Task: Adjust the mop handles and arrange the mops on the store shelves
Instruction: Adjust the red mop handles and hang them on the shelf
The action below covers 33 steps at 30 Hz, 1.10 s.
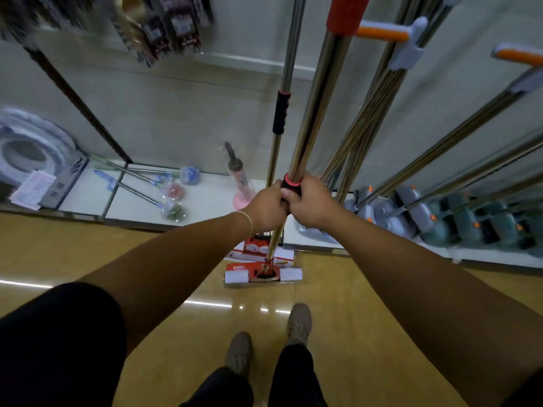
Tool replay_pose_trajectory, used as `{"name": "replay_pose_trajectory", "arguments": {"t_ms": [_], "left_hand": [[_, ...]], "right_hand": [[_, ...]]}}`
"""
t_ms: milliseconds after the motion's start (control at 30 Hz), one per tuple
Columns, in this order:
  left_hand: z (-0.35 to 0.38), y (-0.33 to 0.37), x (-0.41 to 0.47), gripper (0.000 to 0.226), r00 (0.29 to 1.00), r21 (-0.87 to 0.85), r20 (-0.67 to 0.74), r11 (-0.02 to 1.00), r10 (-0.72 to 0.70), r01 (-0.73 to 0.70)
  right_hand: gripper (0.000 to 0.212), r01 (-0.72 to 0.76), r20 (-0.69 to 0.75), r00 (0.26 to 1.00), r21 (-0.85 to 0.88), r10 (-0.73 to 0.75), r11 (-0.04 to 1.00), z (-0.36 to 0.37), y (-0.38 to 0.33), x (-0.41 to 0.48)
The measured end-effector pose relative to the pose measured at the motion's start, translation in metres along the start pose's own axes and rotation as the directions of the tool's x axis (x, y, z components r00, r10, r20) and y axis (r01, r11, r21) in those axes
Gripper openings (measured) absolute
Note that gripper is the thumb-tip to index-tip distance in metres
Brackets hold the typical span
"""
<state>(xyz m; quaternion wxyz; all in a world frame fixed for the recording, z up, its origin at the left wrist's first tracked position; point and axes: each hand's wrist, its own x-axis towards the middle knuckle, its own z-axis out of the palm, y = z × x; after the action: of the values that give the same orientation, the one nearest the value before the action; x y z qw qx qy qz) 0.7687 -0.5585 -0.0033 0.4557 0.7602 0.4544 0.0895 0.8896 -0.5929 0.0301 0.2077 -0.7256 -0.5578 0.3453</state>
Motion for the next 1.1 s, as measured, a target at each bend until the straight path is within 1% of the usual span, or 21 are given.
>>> {"name": "replay_pose_trajectory", "arguments": {"t_ms": [100, 133, 167, 233, 267, 400, 567, 667, 767, 800, 867, 967, 1000, 1033, 1100], "left_hand": [[-0.007, 0.014, -0.017, 0.046, 0.999, 0.037, 0.027, 0.999, 0.029, -0.03], [-0.008, 0.019, -0.022, 0.048, 0.999, 0.038, 0.032, 0.999, 0.035, -0.037], [-0.01, 0.026, -0.027, 0.045, 0.998, 0.043, 0.04, 0.998, 0.047, -0.049], [-0.014, 0.038, -0.036, 0.027, 0.996, 0.042, 0.052, 0.996, 0.07, -0.072], [-0.016, 0.043, -0.038, 0.024, 0.995, 0.043, 0.049, 0.995, 0.085, -0.087], [-0.024, 0.067, -0.048, 0.021, 0.989, 0.053, 0.05, 0.988, 0.141, -0.144], [-0.03, 0.106, -0.06, 0.018, 0.976, 0.037, 0.092, 0.979, 0.196, -0.2], [-0.033, 0.133, -0.067, 0.002, 0.965, 0.004, 0.096, 0.969, 0.244, -0.246], [-0.035, 0.167, -0.071, 0.02, 0.954, -0.016, 0.107, 0.96, 0.279, -0.279], [-0.035, 0.18, -0.071, 0.02, 0.947, -0.039, 0.119, 0.955, 0.297, -0.295], [-0.031, 0.205, -0.066, 0.008, 0.936, -0.077, 0.16, 0.95, 0.313, -0.304], [-0.018, 0.247, -0.054, 0.053, 0.92, -0.151, 0.151, 0.929, 0.361, -0.339], [-0.011, 0.26, -0.049, 0.06, 0.916, -0.181, 0.148, 0.92, 0.374, -0.346], [-0.003, 0.276, -0.045, 0.06, 0.905, -0.217, 0.162, 0.909, 0.393, -0.356], [0.013, 0.312, -0.045, 0.048, 0.876, -0.272, 0.197, 0.883, 0.44, -0.382]], "right_hand": [[0.036, 0.002, 0.009, 1.0, -0.023, -0.002, 1.0, -0.009, -0.009, -0.02], [0.036, 0.004, 0.007, 1.0, -0.024, -0.004, 1.0, -0.013, -0.012, -0.027], [0.036, 0.009, -0.001, 1.0, -0.027, -0.009, 1.0, -0.017, -0.016, -0.034], [0.035, 0.014, -0.02, 1.0, -0.019, -0.014, 1.0, -0.025, -0.023, -0.046], [0.035, 0.017, -0.032, 0.999, -0.015, -0.017, 1.0, -0.03, -0.026, -0.051], [0.029, 0.023, -0.077, 0.997, 0.008, -0.022, 1.0, -0.053, -0.038, -0.072], [0.026, 0.019, -0.138, 0.99, 0.027, -0.015, 0.999, -0.086, -0.046, -0.101], [0.023, 0.033, -0.192, 0.981, 0.017, -0.029, 0.999, -0.109, -0.048, -0.119], [0.021, 0.028, -0.236, 0.972, 0.043, -0.017, 0.999, -0.137, -0.048, -0.136], [0.02, 0.026, -0.255, 0.967, 0.046, -0.013, 0.999, -0.147, -0.048, -0.143], [0.019, 0.021, -0.309, 0.951, 0.057, -0.003, 0.998, -0.171, -0.046, -0.155], [0.008, 0.027, -0.379, 0.925, 0.068, 0.001, 0.997, -0.21, -0.037, -0.18], [0.013, 0.021, -0.407, 0.913, 0.073, 0.01, 0.997, -0.223, -0.034, -0.188], [0.018, 0.009, -0.436, 0.9, 0.082, 0.028, 0.997, -0.237, -0.029, -0.197], [0.02, -0.014, -0.489, 0.871, 0.093, 0.058, 0.996, -0.264, -0.019, -0.216]]}}
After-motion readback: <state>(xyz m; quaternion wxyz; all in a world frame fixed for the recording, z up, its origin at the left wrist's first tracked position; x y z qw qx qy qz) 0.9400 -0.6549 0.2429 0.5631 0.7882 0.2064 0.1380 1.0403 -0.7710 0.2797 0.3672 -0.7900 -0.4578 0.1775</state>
